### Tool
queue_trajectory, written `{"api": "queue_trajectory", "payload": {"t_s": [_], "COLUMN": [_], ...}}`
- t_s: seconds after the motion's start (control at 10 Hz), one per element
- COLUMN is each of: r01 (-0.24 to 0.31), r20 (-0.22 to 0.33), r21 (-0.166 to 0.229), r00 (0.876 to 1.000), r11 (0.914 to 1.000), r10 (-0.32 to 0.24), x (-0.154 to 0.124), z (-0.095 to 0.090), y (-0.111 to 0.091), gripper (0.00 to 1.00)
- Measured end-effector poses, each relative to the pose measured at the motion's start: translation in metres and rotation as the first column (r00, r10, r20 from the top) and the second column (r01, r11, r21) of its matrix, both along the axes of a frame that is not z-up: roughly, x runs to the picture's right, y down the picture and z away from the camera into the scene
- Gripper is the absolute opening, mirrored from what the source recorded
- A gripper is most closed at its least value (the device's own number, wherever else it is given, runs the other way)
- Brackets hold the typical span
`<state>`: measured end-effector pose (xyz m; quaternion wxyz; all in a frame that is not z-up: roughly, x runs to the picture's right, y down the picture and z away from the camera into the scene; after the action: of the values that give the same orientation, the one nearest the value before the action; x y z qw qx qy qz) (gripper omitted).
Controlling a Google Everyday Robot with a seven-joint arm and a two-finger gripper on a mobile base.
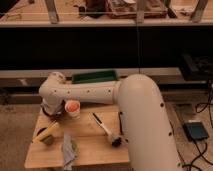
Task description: Wipe purple bowl with sponge
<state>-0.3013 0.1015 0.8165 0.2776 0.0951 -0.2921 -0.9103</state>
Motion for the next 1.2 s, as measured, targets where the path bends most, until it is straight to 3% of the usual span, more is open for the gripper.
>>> {"api": "queue_trajectory", "payload": {"t_s": [0.3, 0.7, 1.2], "r01": [-0.037, -0.065, -0.019], "r20": [-0.043, -0.068, -0.033], "r21": [0.046, 0.075, 0.022], "r00": [0.998, 0.995, 0.999], "r11": [0.9983, 0.9951, 0.9996], "r10": [0.039, 0.07, 0.019], "x": [0.024, 0.026, -0.017], "z": [0.006, 0.024, 0.04], "y": [-0.015, -0.041, -0.026], "gripper": [0.03, 0.03, 0.03]}}
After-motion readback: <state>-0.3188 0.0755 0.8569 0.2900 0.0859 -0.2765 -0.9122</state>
